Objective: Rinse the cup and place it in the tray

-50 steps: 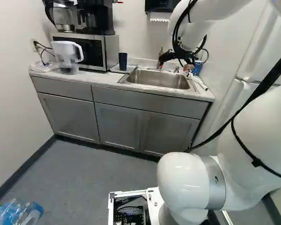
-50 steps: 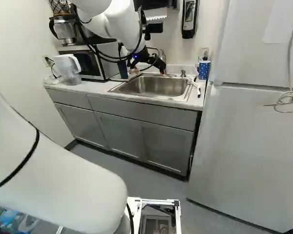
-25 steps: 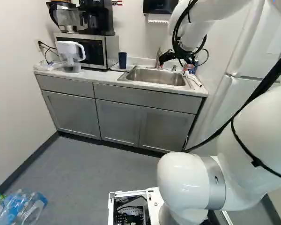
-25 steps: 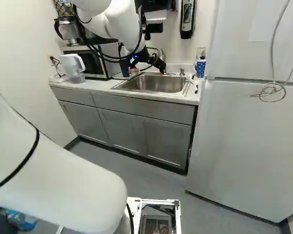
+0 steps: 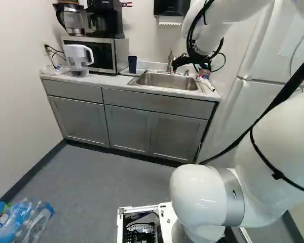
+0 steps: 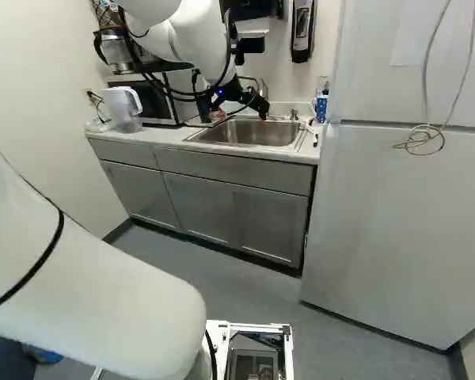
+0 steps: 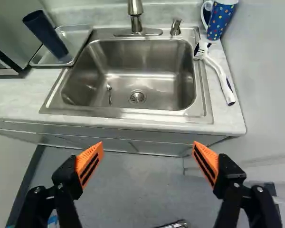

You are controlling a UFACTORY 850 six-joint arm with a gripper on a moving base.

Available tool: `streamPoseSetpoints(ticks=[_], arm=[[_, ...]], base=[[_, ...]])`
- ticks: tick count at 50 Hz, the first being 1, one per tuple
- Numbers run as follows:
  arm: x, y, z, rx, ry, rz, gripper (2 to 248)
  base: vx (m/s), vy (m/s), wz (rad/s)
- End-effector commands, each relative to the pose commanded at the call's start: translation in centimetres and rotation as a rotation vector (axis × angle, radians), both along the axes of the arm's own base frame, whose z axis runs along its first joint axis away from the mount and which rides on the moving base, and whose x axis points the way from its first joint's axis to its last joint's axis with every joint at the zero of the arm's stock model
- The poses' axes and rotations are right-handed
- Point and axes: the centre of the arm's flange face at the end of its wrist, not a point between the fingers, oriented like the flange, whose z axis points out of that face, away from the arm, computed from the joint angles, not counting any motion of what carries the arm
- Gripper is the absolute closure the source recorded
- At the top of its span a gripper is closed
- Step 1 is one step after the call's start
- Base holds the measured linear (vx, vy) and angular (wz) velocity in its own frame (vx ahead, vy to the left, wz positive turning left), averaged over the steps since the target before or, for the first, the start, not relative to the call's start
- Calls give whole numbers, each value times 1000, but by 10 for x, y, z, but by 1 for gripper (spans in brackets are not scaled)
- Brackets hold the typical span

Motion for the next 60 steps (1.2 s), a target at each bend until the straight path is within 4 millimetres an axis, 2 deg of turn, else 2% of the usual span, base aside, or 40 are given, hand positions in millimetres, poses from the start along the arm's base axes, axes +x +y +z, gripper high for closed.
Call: streamPoseSetpoints(ticks=[31,60], arm=[[0,0,0,0,0,0,3],[0,1,-2,-1,-2,1,3]], base=[[-68,0,6],[-1,0,0]])
